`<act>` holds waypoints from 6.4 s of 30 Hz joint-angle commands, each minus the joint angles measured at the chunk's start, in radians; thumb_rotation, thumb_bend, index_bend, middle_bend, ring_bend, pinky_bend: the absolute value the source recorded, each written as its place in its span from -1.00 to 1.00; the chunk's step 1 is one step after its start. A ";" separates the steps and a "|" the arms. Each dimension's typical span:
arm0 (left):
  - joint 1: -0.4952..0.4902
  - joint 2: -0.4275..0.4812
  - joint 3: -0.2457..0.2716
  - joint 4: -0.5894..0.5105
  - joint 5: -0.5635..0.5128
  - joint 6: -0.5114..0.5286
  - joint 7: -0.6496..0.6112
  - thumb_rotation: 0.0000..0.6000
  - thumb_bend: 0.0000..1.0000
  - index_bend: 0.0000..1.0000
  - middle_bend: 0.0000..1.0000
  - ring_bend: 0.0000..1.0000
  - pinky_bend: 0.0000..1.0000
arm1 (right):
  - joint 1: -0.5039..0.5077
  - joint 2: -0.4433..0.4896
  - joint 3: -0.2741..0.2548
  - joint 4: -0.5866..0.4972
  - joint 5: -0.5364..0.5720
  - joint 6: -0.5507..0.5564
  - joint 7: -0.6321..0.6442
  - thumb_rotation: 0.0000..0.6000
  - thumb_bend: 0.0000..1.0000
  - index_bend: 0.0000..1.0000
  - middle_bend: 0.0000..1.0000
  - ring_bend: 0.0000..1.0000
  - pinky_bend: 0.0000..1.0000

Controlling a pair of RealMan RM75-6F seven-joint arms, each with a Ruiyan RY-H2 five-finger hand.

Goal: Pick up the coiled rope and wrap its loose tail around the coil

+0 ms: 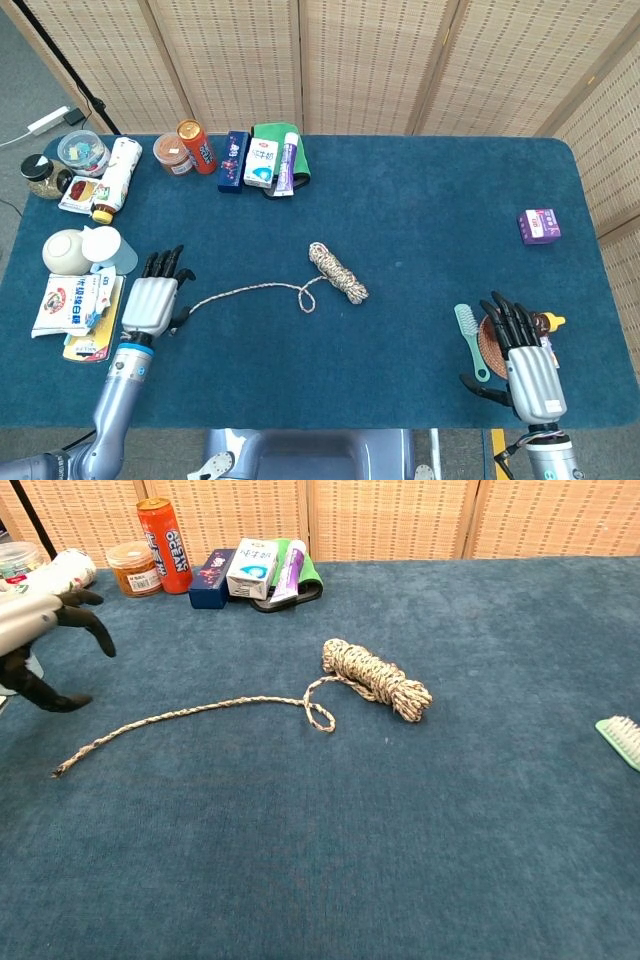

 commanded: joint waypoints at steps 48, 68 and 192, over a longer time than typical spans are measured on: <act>-0.193 -0.279 -0.006 0.325 -0.236 -0.022 0.049 1.00 -0.30 -0.08 -1.00 -1.00 -1.00 | 0.017 0.017 0.015 -0.002 0.053 -0.028 0.036 1.00 -1.00 -1.00 -1.00 -1.00 -1.00; -0.204 -0.277 -0.008 0.319 -0.257 -0.008 0.057 1.00 -0.20 0.01 -1.00 -1.00 -1.00 | 0.018 0.021 0.013 -0.004 0.056 -0.030 0.043 1.00 -1.00 -1.00 -1.00 -1.00 -1.00; -0.100 0.370 -0.044 -0.295 0.106 0.197 -0.129 1.00 -0.19 0.15 -1.00 -1.00 -1.00 | 0.790 -0.746 0.474 0.461 1.072 -0.305 -0.699 1.00 -1.00 -1.00 -1.00 -1.00 -1.00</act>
